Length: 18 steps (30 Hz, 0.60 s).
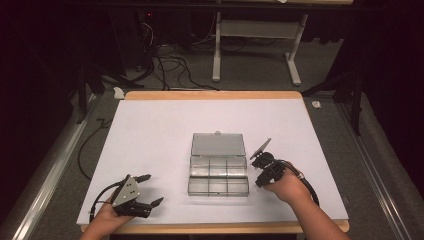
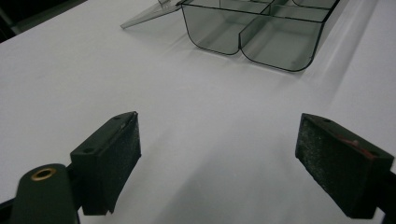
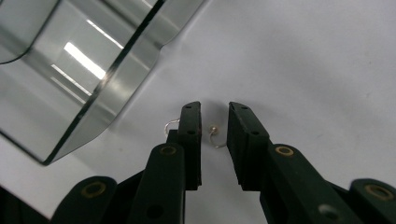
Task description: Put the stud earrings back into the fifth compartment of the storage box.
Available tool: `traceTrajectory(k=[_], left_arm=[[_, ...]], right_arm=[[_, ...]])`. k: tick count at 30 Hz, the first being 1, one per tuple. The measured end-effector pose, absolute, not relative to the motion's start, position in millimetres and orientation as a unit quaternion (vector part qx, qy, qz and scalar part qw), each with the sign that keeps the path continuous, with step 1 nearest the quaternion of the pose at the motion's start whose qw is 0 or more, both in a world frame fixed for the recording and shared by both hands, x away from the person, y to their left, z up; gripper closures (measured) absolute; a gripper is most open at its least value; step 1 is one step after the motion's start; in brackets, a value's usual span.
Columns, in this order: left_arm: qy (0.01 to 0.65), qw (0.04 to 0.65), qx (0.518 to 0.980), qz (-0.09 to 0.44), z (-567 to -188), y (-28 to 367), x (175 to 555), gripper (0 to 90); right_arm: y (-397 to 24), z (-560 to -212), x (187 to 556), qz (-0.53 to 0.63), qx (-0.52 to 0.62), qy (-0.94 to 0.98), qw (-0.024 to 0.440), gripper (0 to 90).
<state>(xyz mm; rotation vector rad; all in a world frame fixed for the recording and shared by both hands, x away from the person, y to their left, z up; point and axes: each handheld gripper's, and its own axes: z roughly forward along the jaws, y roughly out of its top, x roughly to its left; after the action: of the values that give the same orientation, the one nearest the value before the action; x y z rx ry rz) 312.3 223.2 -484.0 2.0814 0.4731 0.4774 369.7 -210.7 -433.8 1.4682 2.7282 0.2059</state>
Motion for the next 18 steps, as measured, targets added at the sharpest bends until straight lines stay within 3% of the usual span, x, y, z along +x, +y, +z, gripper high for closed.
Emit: traceTrajectory(k=[10, 18], left_arm=[[0.191, 0.459, 0.845, 0.196, -484.0, 223.1, 311.8, 14.8], [0.193, 0.46, 0.845, 0.193, -484.1, 223.1, 312.5, 14.8]], right_arm=[[-210.2, -438.1, 369.9, 0.058, 0.471, 0.88, 0.018, 85.7], [-212.9, -427.7, 370.2, 0.062, 0.468, 0.882, 0.012, 86.2]])
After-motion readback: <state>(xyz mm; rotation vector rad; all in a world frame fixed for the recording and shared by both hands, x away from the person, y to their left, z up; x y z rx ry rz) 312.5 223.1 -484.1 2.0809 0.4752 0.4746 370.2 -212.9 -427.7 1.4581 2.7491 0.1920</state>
